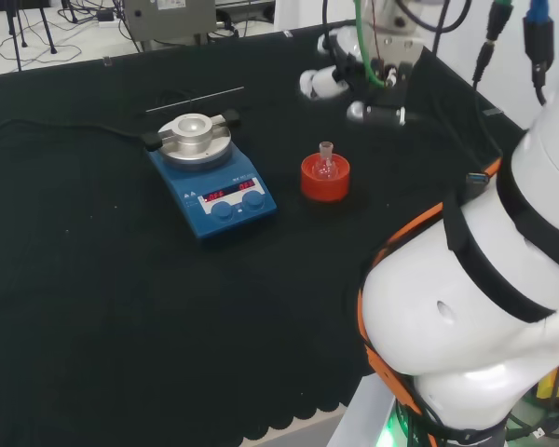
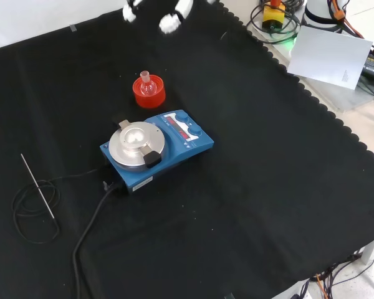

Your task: Pick up the round-bottom flask.

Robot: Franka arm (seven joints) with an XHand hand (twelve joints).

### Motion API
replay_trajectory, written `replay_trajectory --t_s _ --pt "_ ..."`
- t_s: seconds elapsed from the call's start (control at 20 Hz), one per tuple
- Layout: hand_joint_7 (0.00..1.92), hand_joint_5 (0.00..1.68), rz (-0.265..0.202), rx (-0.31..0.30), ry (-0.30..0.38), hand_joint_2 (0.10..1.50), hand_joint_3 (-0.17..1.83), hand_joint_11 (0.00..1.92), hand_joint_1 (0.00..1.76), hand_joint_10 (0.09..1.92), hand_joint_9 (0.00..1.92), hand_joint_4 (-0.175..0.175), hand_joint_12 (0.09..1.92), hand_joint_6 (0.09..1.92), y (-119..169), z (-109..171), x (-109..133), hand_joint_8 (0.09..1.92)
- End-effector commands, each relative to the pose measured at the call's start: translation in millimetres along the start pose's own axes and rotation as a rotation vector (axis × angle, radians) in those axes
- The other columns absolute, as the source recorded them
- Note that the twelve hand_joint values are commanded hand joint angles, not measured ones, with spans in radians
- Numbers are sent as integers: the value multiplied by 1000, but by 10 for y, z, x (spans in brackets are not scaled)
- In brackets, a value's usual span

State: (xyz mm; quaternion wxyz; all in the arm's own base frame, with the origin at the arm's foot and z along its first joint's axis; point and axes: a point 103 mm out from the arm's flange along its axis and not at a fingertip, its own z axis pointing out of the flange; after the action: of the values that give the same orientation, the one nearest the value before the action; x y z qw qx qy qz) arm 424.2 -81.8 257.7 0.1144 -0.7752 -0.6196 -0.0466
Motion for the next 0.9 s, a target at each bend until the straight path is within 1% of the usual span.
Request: replay_trajectory --t_s 0.05,0.2,0.35,0.7,0.8,0.9 --pt "243 446 40 33 83 788 562 0 724 672 359 -51 1187 87 65 731 -277 598" --pt "252 454 51 51 96 750 598 0 745 674 373 -53 1196 87 96 932 -319 610" --pt "258 458 61 67 100 726 609 0 751 676 382 -53 1202 87 141 1076 -359 617" --pt "262 463 91 51 123 699 615 0 759 680 392 -52 1212 87 296 1253 -493 623" --pt "262 457 103 47 141 690 616 0 770 680 393 -52 1213 87 328 1311 -533 624" --pt "255 450 109 51 147 683 617 0 789 680 393 -53 1215 87 362 1374 -568 623"
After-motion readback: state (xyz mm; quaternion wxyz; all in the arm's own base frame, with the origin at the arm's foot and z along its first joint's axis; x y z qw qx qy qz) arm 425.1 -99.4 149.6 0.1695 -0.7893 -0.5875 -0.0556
